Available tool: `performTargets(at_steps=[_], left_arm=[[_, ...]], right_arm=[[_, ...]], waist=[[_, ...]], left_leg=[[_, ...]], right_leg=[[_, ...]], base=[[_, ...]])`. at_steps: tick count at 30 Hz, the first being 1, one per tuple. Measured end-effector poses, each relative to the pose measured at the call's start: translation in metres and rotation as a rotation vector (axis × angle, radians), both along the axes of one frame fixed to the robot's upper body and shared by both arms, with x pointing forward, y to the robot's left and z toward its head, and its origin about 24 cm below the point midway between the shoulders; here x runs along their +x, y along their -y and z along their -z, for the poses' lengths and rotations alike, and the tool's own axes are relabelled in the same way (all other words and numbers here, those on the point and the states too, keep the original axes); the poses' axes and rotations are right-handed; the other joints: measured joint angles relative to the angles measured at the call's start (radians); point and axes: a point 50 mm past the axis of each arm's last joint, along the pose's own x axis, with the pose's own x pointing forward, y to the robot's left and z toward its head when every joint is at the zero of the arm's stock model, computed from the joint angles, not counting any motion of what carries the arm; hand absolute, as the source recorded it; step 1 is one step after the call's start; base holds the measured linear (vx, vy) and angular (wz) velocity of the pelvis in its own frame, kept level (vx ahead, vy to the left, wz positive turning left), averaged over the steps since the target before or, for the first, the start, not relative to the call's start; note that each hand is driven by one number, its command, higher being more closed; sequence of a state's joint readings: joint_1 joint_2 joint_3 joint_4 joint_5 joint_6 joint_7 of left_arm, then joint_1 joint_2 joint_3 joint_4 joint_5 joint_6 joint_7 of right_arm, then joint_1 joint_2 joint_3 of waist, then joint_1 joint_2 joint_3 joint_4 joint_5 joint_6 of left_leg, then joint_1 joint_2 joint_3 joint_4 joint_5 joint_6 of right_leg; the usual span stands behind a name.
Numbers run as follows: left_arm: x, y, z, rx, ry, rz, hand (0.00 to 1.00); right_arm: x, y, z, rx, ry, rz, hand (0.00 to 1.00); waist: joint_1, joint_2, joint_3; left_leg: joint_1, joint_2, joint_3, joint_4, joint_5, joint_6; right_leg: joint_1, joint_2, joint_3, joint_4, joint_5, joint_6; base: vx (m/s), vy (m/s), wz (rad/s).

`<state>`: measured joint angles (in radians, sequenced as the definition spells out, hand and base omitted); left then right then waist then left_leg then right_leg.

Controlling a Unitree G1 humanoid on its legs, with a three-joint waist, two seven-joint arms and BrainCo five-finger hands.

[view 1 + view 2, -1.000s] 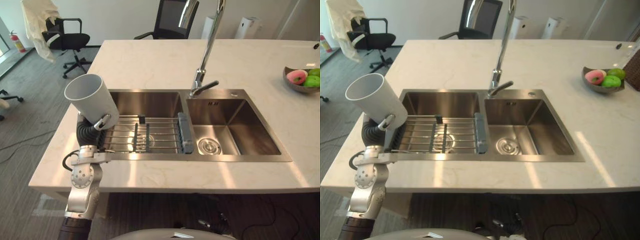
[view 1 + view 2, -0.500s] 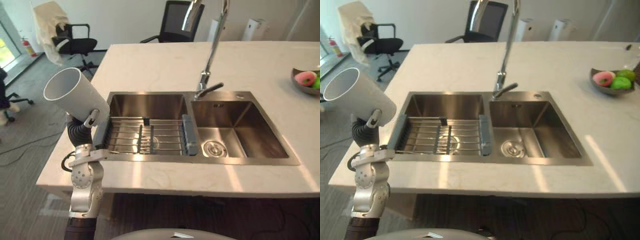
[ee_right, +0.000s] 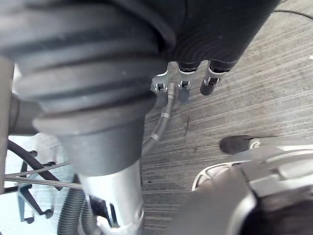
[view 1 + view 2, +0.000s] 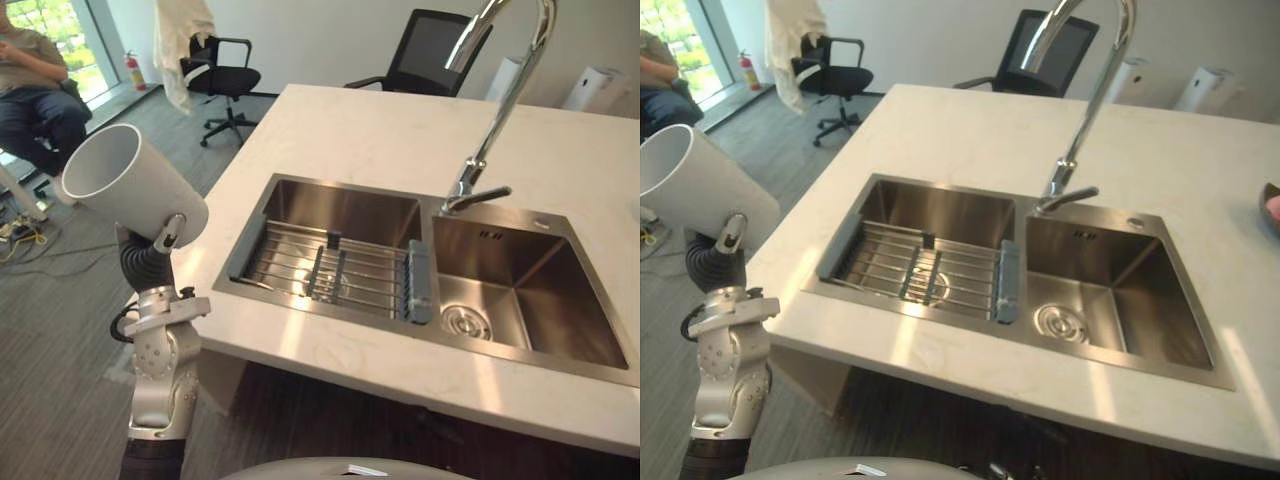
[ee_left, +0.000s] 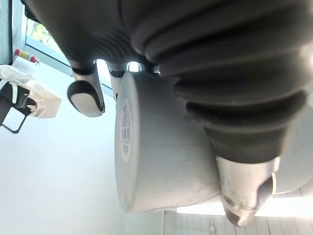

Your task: Walk over to the sink, pick up the cup, carry it to the dishwasher, place the cup inside the dishwasher, then close the dishwasher door

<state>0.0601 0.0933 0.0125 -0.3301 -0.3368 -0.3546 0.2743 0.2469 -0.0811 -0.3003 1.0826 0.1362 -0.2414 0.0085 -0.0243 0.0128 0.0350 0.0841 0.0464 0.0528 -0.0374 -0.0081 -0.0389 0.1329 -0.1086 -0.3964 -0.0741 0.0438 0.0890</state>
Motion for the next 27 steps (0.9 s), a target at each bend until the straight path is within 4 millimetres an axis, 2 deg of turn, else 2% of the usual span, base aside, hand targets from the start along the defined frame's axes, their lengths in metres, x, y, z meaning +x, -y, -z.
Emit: performTargets(at_steps=[2,4,5,6,7,8,9,10,11,12,13,14,15,16,17,18,19,20,21,22,23,24,25,26,27], left_arm=[[-0.004,-0.004,-0.001,-0.007,-0.003,-0.051,1.00],[-0.007,-0.007,-0.004,-0.016,-0.003,-0.071,1.00],[-0.010,-0.011,-0.001,-0.023,-0.018,-0.090,1.00],[-0.015,-0.016,0.006,-0.032,-0.048,-0.121,1.00],[-0.017,-0.018,0.008,-0.032,-0.057,-0.132,1.00],[-0.020,-0.022,0.010,-0.032,-0.068,-0.153,1.00],[-0.021,-0.023,0.008,-0.045,-0.057,-0.144,1.00],[-0.022,-0.022,0.006,-0.048,-0.042,-0.134,1.00],[-0.023,-0.019,0.000,-0.042,-0.006,-0.100,1.00],[-0.023,-0.014,-0.004,-0.031,0.016,-0.067,1.00],[-0.022,-0.005,-0.007,-0.021,0.042,-0.015,1.00],[-0.022,0.001,-0.007,-0.023,0.054,0.022,1.00],[-0.020,0.008,-0.006,-0.038,0.058,0.052,1.00],[-0.017,0.015,-0.002,-0.067,0.044,0.078,1.00],[-0.016,0.017,0.003,-0.080,0.025,0.087,1.00],[-0.013,0.023,0.011,-0.123,-0.009,0.107,1.00],[-0.012,0.022,0.011,-0.139,-0.008,0.099,1.00],[-0.013,0.018,0.010,-0.135,0.004,0.091,1.00],[-0.011,0.014,0.006,-0.103,0.016,0.088,1.00],[-0.010,0.015,0.005,-0.062,0.014,0.115,1.00],[-0.010,0.022,0.018,-0.086,-0.041,0.131,1.00],[-0.013,0.028,0.026,-0.100,-0.083,0.149,1.00],[-0.015,0.035,0.029,-0.098,-0.101,0.180,1.00],[-0.014,0.038,0.029,-0.099,-0.100,0.192,1.00],[-0.012,0.044,0.030,-0.096,-0.103,0.222,1.00]], right_arm=[[-0.001,0.002,0.000,-0.004,-0.007,-0.010,0.00],[0.009,0.005,-0.001,-0.013,0.014,-0.026,0.00],[0.014,0.011,-0.003,-0.026,0.019,-0.028,0.00],[0.024,0.017,-0.005,-0.041,0.036,-0.031,0.00],[0.028,0.019,-0.006,-0.045,0.047,-0.023,0.00],[0.032,0.022,-0.006,-0.048,0.056,0.018,0.00],[0.032,0.031,-0.009,-0.068,0.059,0.045,0.00],[0.032,0.037,-0.011,-0.082,0.064,0.048,0.00],[0.028,0.044,-0.013,-0.100,0.062,0.061,0.00],[0.021,0.047,-0.014,-0.107,0.057,0.077,0.00],[0.009,0.051,-0.014,-0.115,0.042,0.093,0.00],[0.001,0.052,-0.014,-0.113,0.024,0.096,0.00],[-0.008,0.053,-0.014,-0.112,0.006,0.103,0.00],[-0.016,0.050,-0.012,-0.093,-0.017,0.105,0.00],[-0.021,0.047,-0.011,-0.079,-0.032,0.112,0.00],[-0.024,0.046,-0.010,-0.073,-0.031,0.138,0.00],[-0.015,0.049,-0.012,-0.075,-0.004,0.155,0.00],[-0.006,0.047,-0.011,-0.067,0.014,0.148,0.00],[0.007,0.034,-0.009,-0.032,0.040,0.126,0.00],[0.009,0.018,-0.005,0.002,0.046,0.106,0.00],[0.012,0.022,-0.006,-0.003,0.040,0.089,0.00],[0.014,0.027,-0.008,-0.018,0.046,0.079,0.00],[0.015,0.031,-0.009,-0.031,0.056,0.081,0.00],[0.015,0.033,-0.010,-0.033,0.060,0.091,0.00],[0.012,0.033,-0.010,-0.026,0.063,0.122,0.00]], waist=[[0.012,0.000,0.027],[0.021,-0.007,0.090],[0.032,0.004,0.123],[0.055,0.021,0.138],[0.060,0.014,0.141],[0.080,-0.004,0.149],[0.082,-0.005,0.148],[0.081,-0.005,0.148],[0.070,0.001,0.145],[0.053,0.009,0.132],[0.037,0.028,0.108],[0.022,0.048,0.088],[0.009,0.070,0.070],[0.006,0.079,0.058],[0.001,0.074,0.055],[-0.007,0.081,0.056],[-0.010,0.113,0.050],[-0.009,0.117,0.053],[-0.007,0.083,0.057],[-0.015,0.014,0.071],[0.002,0.030,0.064],[0.006,0.048,0.062],[0.012,0.054,0.066],[0.014,0.060,0.069],[0.011,0.074,0.067]], left_leg=[[-0.051,-0.005,-0.072,0.101,-0.021,-0.005],[-0.099,-0.033,-0.141,0.190,-0.014,-0.017],[-0.113,-0.038,-0.151,0.216,0.001,-0.041],[-0.156,-0.037,-0.120,0.233,0.035,-0.096],[-0.175,-0.049,-0.102,0.208,0.075,-0.140],[-0.193,-0.029,0.036,0.257,0.030,-0.033],[-0.210,0.010,0.216,0.456,-0.094,0.142],[-0.197,0.035,0.291,0.532,-0.138,0.178],[-0.150,0.095,0.411,0.636,-0.188,0.182],[-0.115,0.148,0.474,0.685,-0.201,0.176],[-0.083,0.219,0.534,0.703,-0.198,0.171],[-0.062,0.272,0.567,0.684,-0.166,0.160],[-0.047,0.309,0.600,0.612,-0.068,0.172],[-0.050,0.268,0.658,0.535,-0.085,0.159],[-0.038,0.244,0.673,0.493,-0.084,0.159],[-0.004,0.178,0.662,0.368,-0.075,0.161],[0.018,0.178,0.601,0.225,-0.073,0.158],[0.027,0.180,0.583,0.163,-0.054,0.126],[0.033,0.163,0.553,0.087,-0.006,0.036],[0.058,0.118,0.508,0.054,-0.027,-0.059],[0.087,0.129,0.488,0.023,-0.051,-0.091],[0.084,0.129,0.474,0.012,-0.055,-0.088],[0.080,0.119,0.454,0.011,-0.060,-0.088],[0.070,0.116,0.440,0.019,-0.065,-0.080],[0.054,0.102,0.389,0.034,-0.059,-0.064]], right_leg=[[0.008,-0.012,-0.041,0.071,-0.039,-0.007],[0.035,-0.033,-0.067,0.131,-0.092,-0.002],[0.044,-0.038,-0.102,0.163,-0.114,0.001],[0.028,-0.036,-0.129,0.198,-0.139,-0.024],[0.011,-0.047,-0.139,0.200,-0.147,-0.026],[-0.002,-0.087,-0.212,0.206,-0.137,-0.029],[-0.005,-0.116,-0.269,0.226,-0.137,-0.029],[-0.004,-0.132,-0.297,0.233,-0.138,-0.030],[0.006,-0.154,-0.362,0.235,-0.135,-0.031],[0.010,-0.165,-0.422,0.235,-0.135,-0.034],[0.018,-0.176,-0.512,0.238,-0.133,-0.033],[0.025,-0.181,-0.583,0.248,-0.132,-0.033],[0.025,-0.186,-0.648,0.289,-0.138,-0.024],[0.034,-0.237,-0.689,0.334,-0.125,-0.044],[0.045,-0.268,-0.707,0.374,-0.113,-0.060],[0.031,-0.378,-0.743,0.591,-0.129,-0.099],[-0.026,-0.328,-0.737,0.617,-0.226,-0.022],[-0.069,-0.283,-0.738,0.583,-0.254,-0.021],[-0.126,-0.197,-0.739,0.421,-0.203,-0.075],[-0.141,-0.173,-0.766,0.308,-0.096,-0.153],[-0.111,-0.163,-0.763,0.309,-0.070,-0.142],[-0.106,-0.164,-0.734,0.315,-0.057,-0.134],[-0.106,-0.162,-0.654,0.302,-0.039,-0.110],[-0.111,-0.164,-0.577,0.297,-0.024,-0.113],[-0.129,-0.161,-0.367,0.298,0.000,-0.141]], base=[[0.01,-0.013,1.14],[-0.05,-0.003,1.55],[-0.18,-0.028,1.54],[-0.23,-0.018,1.45],[-0.28,0.010,1.28],[-0.18,0.007,1.35],[-0.15,-0.003,1.32],[-0.16,-0.030,1.45],[-0.18,0.018,1.45],[-0.19,0.056,2.07],[-0.12,0.114,2.24],[-0.05,0.132,2.55],[-0.01,0.192,2.65],[-0.01,0.203,2.42],[-0.01,0.342,2.49],[-0.07,0.368,2.16],[-0.11,0.317,1.79],[-0.16,0.140,1.26],[-0.13,-0.047,1.17],[-0.08,-0.115,1.06],[-0.02,-0.077,0.75],[-0.05,0.080,0.38],[-0.07,0.159,0.41],[-0.07,0.190,0.69],[0.00,0.132,0.70]])
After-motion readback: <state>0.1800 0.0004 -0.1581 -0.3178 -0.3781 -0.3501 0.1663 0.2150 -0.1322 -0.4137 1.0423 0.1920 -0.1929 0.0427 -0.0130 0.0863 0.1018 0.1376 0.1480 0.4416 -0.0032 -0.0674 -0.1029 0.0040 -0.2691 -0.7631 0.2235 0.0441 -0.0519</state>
